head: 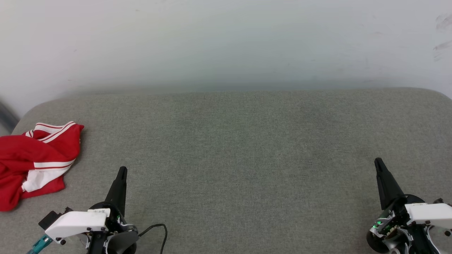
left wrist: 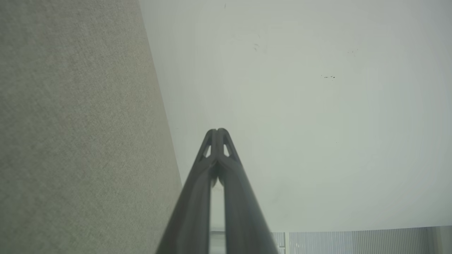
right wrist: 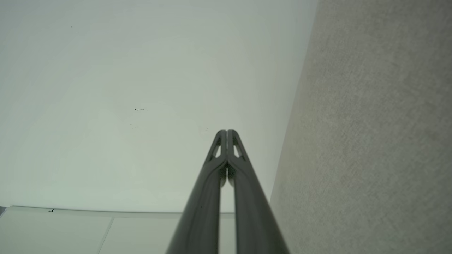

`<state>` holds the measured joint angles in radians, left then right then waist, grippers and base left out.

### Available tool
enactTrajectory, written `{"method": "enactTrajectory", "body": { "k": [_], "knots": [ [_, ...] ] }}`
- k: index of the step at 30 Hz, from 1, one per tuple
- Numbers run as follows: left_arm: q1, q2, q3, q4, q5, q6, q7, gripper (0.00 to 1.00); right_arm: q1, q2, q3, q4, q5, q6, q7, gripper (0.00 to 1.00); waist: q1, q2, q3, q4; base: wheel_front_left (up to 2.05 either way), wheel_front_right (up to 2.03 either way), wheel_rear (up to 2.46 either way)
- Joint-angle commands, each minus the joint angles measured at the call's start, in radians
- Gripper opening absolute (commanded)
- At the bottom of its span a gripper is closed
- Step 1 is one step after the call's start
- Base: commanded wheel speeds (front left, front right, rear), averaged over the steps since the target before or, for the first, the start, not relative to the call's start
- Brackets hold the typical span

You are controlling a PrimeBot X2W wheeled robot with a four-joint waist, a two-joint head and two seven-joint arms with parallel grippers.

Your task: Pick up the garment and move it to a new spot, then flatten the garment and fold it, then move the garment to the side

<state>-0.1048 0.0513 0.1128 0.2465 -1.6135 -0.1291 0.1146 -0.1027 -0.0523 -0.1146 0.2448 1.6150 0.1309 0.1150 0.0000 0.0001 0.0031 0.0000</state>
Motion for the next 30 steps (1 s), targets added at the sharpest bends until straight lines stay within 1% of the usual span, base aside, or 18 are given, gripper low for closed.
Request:
{"method": "enactTrajectory", "body": {
  "k": [1, 30],
  "knots": [
    [-0.008, -0.001, 0.003, 0.000, 0.002, -0.004, 0.002, 0.00, -0.011, 0.004, 0.000, 0.001, -0.005, 0.000, 0.001, 0.00, 0.0000, -0.0001, 0.000, 0.000, 0.00, 0.00, 0.00],
    [-0.008, -0.001, 0.003, 0.000, 0.002, -0.004, 0.002, 0.00, -0.011, 0.004, 0.000, 0.001, -0.005, 0.000, 0.001, 0.00, 0.0000, -0.0001, 0.000, 0.000, 0.00, 0.00, 0.00]
  ]
}}
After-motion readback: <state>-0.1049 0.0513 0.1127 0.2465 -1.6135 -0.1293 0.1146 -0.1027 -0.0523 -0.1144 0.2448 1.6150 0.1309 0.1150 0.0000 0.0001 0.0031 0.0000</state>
